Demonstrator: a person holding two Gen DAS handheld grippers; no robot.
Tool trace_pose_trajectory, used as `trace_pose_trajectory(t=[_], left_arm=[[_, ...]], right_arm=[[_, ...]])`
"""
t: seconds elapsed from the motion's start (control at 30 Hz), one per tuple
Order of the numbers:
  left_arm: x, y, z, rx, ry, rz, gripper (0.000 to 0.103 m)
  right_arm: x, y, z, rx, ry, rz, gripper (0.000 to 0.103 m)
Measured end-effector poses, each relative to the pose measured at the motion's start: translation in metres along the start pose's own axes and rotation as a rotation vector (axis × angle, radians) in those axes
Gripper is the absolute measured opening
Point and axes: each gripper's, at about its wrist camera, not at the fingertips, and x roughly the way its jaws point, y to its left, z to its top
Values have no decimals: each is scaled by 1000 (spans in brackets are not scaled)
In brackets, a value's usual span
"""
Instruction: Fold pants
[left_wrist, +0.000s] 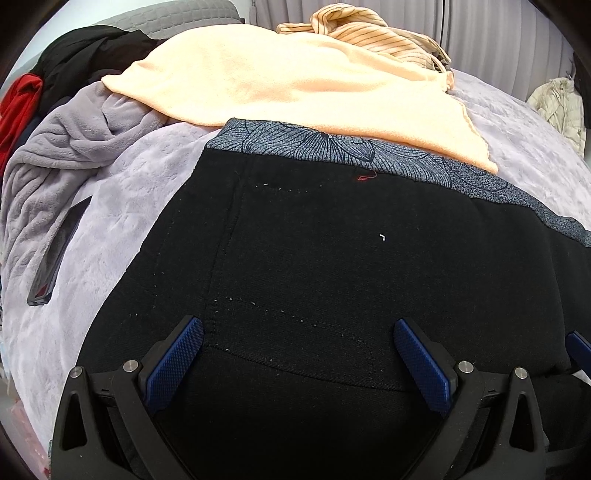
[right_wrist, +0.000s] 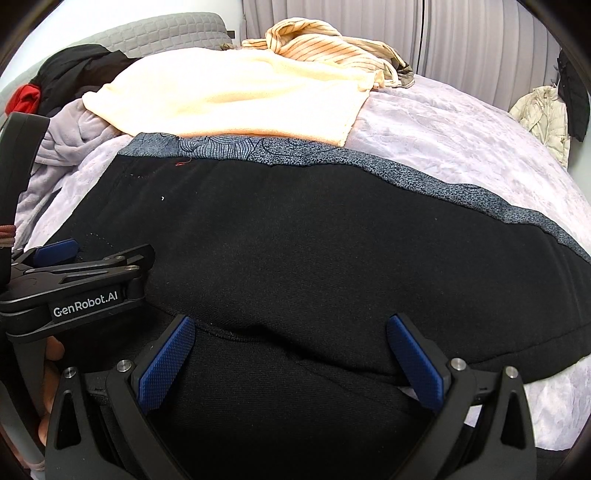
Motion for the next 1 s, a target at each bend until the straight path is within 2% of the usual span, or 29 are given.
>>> trace_pose_trajectory(t=[0.07, 0.27, 0.57, 0.63, 0.7, 0.8, 0.9, 1.0], left_arm=[[0, 1, -2, -4, -5, -3, 103], [-1, -3, -5, -4, -12, 6, 103], [-1, -9, 1, 2, 34, 27, 103], [-6, -10, 7, 13, 38, 38, 103], [-19, -12, 13, 16, 12, 29, 103], [-37, -18, 26, 25, -24, -27, 103], [-33, -30, 37, 45, -18, -44, 103], [-18, -37, 41, 43, 0, -45, 103]], right_arm=[[3, 0, 2, 4, -21, 3, 103], [4, 0, 1, 1, -13, 0, 103], [6, -1, 5, -14, 0, -19, 103], [3, -1, 10, -44, 26, -5, 103], [-10, -5, 14, -54, -6, 19, 103], [-33, -18, 24, -74, -64, 54, 103], [-43, -31, 42, -140, -101, 81, 103], [-41, -43, 62, -212, -91, 87, 103]])
